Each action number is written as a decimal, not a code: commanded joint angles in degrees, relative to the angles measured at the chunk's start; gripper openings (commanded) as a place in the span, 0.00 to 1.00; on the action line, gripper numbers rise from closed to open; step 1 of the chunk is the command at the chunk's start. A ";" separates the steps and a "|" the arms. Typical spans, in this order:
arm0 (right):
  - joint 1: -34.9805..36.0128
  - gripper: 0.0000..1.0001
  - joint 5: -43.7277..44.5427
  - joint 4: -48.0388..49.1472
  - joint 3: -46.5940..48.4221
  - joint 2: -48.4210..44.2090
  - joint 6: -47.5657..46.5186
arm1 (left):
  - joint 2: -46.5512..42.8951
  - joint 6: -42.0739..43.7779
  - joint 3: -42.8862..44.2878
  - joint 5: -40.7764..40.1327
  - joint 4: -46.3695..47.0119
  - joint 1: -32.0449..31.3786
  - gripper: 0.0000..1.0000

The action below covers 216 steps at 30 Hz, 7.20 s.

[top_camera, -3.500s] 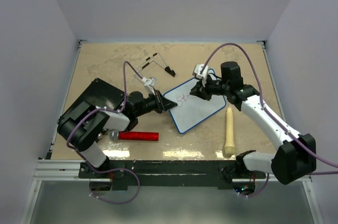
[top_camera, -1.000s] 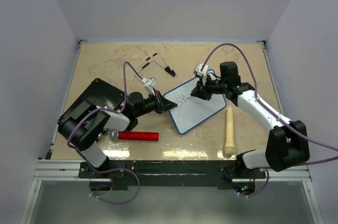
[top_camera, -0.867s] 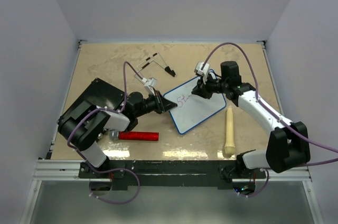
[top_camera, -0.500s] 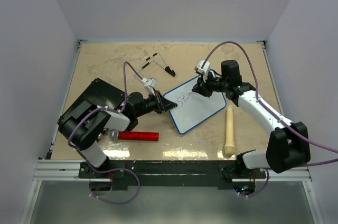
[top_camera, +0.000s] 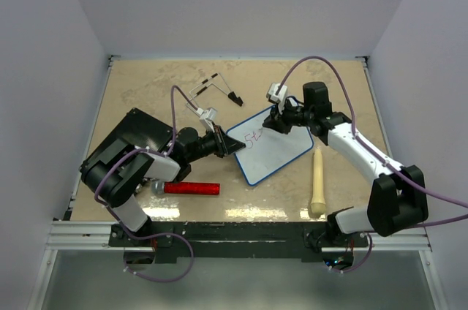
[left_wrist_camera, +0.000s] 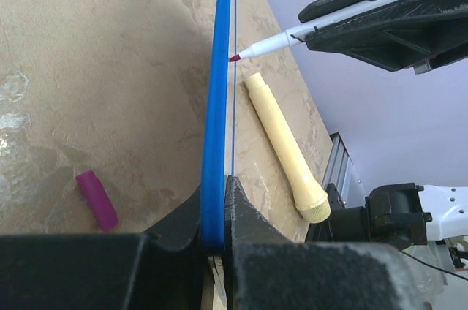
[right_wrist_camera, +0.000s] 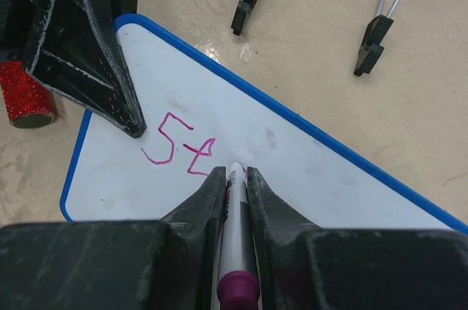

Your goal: Write a sentence on the whiteboard

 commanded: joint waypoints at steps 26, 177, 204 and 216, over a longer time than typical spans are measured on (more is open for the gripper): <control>0.07 0.00 4.07 -6.53 2.92 -1.43 -3.03 | -1.20 2.53 -0.08 1.44 4.61 -0.57 0.00; -12.41 0.00 -13.43 -7.68 0.99 -7.85 -6.90 | -2.69 5.43 -2.02 1.61 4.87 -0.57 0.00; -13.29 0.00 -13.34 -10.13 1.52 -5.39 -10.68 | -3.13 4.91 -2.98 1.88 6.55 -0.57 0.00; -13.20 0.00 -11.67 -8.82 1.70 -4.34 -11.03 | -2.87 4.64 -3.16 2.05 7.34 -0.57 0.00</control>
